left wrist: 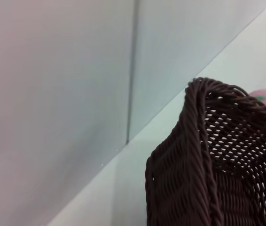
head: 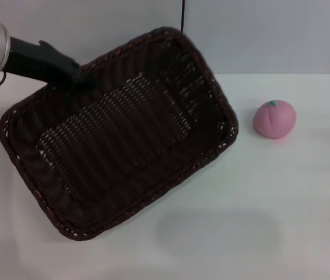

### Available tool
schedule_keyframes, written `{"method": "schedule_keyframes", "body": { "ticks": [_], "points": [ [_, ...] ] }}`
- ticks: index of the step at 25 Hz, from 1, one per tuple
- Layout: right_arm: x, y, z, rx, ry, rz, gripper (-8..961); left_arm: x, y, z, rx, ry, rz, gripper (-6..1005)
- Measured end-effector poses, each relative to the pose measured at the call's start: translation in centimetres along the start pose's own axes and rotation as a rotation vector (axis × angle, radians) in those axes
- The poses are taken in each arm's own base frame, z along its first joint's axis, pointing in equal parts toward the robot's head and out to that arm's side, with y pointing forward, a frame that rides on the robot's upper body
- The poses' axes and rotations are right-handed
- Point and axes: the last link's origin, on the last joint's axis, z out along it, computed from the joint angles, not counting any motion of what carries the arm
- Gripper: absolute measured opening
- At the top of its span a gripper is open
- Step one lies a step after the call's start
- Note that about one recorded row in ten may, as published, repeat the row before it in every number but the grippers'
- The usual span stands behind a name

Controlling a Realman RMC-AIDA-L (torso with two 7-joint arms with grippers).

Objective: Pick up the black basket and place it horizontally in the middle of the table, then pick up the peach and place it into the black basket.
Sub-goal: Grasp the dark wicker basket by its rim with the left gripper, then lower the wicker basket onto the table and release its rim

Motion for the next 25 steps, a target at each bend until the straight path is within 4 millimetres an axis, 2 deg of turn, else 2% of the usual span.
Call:
{"method": "schedule_keyframes", "body": {
  "ticks": [6, 12, 19, 25],
  "points": [
    [-0.1, -0.1, 0.0, 0.005, -0.005, 0.001, 552, 1.5, 0.9, -1.5, -0.038, 0.046, 0.107, 192],
    [-0.1, 0.1, 0.4, -0.004, -0.007, 0.005, 553, 4.9, 1.5, -2.8, -0.091, 0.072, 0.290, 189],
    [-0.2, 0.0, 0.0, 0.000, -0.009, 0.006, 555, 7.4, 2.6, -2.1, -0.108, 0.074, 0.497, 188],
    [-0.1, -0.2, -0.6, 0.013, -0.007, 0.012, 557, 8.7, 4.3, -0.1, -0.130, -0.041, 0.643, 187]
  ]
}}
